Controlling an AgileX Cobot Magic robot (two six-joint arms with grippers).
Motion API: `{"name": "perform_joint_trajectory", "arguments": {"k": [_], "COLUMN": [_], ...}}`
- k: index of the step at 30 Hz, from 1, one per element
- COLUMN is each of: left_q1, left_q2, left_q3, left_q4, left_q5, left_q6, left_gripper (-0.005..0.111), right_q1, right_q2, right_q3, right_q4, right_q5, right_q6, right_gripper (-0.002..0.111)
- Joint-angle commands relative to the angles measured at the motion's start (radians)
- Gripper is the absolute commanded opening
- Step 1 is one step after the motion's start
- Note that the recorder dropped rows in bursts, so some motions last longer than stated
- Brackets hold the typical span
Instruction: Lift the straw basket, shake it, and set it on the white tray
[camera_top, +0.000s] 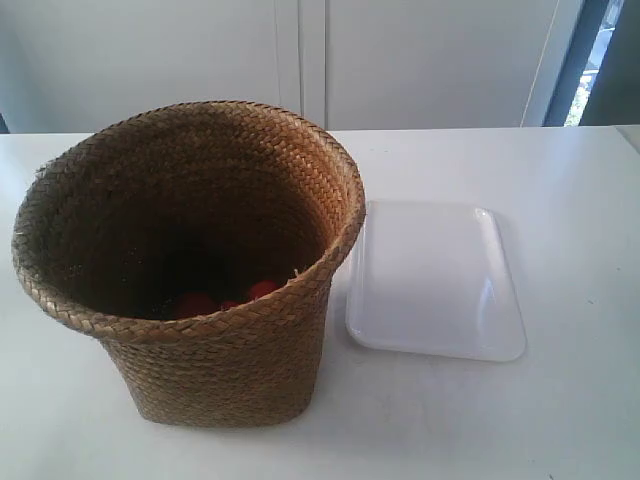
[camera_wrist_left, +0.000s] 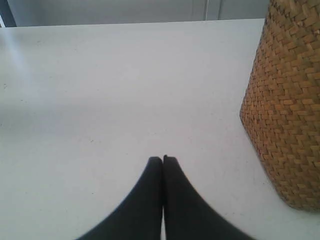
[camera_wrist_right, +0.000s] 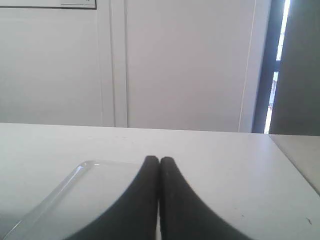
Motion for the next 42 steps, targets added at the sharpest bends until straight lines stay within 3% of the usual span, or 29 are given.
{"name": "perform_joint_trajectory", "arguments": {"k": [1,5,8,18,24,31,34,37,42], "left_q1": [-0.005,-0.005,-0.005,-0.005,-0.005,-0.005,-0.005,-0.005,-0.005], "left_q2": [-0.005,-0.005,-0.005,-0.005,-0.005,-0.005,-0.005,-0.005,-0.005], "left_q3": [0.004,0.004,0.004,0.004,0.004,0.004,0.004,0.004,0.004], "left_q4": [-0.011,-0.008,0.06,0.012,-0.164,-0.182,-0.229,-0.25,-0.246], "left_q5": [0.002,0.002,-0.053,-0.141,-0.207,-0.436,-0.538,-0.549,-0.553], "left_q6": [-0.006,-0.001,0.091,0.086,-0.069,-0.154,-0.358,-0.543,-0.526], "left_gripper": [0.0,0.0,0.0,0.0,0.0,0.0,0.0,0.0,0.0], "right_q1": [0.001,0.001,0.001,0.001,0.001,0.001,0.001,0.001,0.001], "right_q2": [-0.003,-0.003,-0.003,-0.003,-0.003,-0.003,-0.003,-0.003,-0.003], "right_q3": [0.007,0.007,0.007,0.007,0.007,0.007,0.007,0.007,0.007], "right_q4": [0.003,0.003,0.003,0.003,0.003,0.003,0.003,0.003,0.003], "right_q5": [-0.003,-0.003,-0.003,-0.003,-0.003,-0.003,-0.003,-0.003,-0.003], "right_q6": [0.002,0.002,0.002,0.002,0.002,0.002,0.002,0.002,0.002], "right_gripper": [0.0,0.0,0.0,0.0,0.0,0.0,0.0,0.0,0.0]}}
